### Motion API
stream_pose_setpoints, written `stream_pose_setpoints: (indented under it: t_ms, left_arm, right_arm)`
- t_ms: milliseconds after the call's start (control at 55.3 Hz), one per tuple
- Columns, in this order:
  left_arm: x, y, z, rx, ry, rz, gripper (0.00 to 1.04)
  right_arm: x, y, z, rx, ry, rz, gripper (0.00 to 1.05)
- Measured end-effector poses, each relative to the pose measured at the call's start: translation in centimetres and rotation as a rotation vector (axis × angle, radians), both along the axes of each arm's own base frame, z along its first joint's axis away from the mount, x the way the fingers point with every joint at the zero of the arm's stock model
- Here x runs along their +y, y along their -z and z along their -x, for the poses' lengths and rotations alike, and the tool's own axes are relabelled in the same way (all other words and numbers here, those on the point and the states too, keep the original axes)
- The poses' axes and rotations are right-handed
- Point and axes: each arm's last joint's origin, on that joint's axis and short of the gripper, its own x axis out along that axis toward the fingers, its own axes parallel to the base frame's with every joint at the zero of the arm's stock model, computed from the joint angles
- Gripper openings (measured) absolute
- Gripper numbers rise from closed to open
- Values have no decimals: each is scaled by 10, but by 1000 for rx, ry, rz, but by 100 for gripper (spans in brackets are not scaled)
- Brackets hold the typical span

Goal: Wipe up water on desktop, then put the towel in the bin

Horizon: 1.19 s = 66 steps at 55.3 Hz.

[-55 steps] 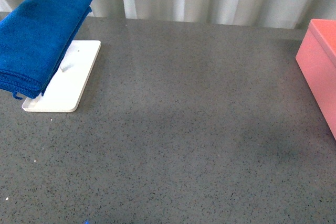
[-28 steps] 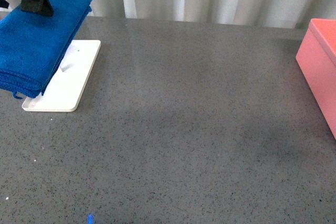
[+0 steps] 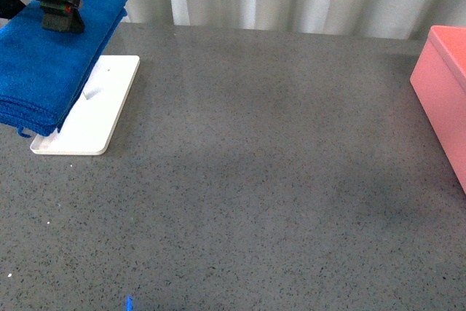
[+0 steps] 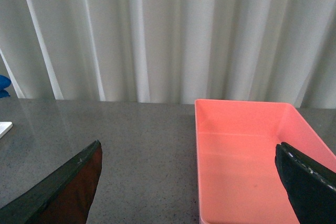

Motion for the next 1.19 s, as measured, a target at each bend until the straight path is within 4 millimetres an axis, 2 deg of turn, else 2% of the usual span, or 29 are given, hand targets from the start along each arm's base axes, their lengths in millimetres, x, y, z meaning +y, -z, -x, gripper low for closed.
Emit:
stream_pose_setpoints:
  t_ms: [181,362,398,579,723,814,922,1031,1103,1193]
  left_arm:
    - [4,-1,-1,-19,-19,0,36]
    - [9,-4,-1,-29,-33,31,8]
    - [10,-5,-1,-38,-38,35,5]
    - [10,-26,4,-123,-18,57,5]
    - [4,-69,21,-237,34,163,5]
    - [-4,-87,36,-282,86,240,5]
    - [-26,-102,67,-294,226,389,5]
    - [-54,-103,94,-292,369,515,5]
    - [-74,-99,107,-295,427,589,5]
    - [-92,-97,114,-293,453,653,5]
  right_arm:
    - [0,0,0,0,0,0,98]
    - [0,0,0,0,0,0,98]
    - [0,0,0,0,0,0,98]
    - [0,0,0,0,0,0,98]
    - [0,0,0,0,0,0,98]
    - [0,0,0,0,0,0,98]
    - [0,0,0,0,0,0,98]
    - [0,0,0,0,0,0,98]
    - [0,0,0,0,0,0,98]
    - [0,0,0,0,0,0,98]
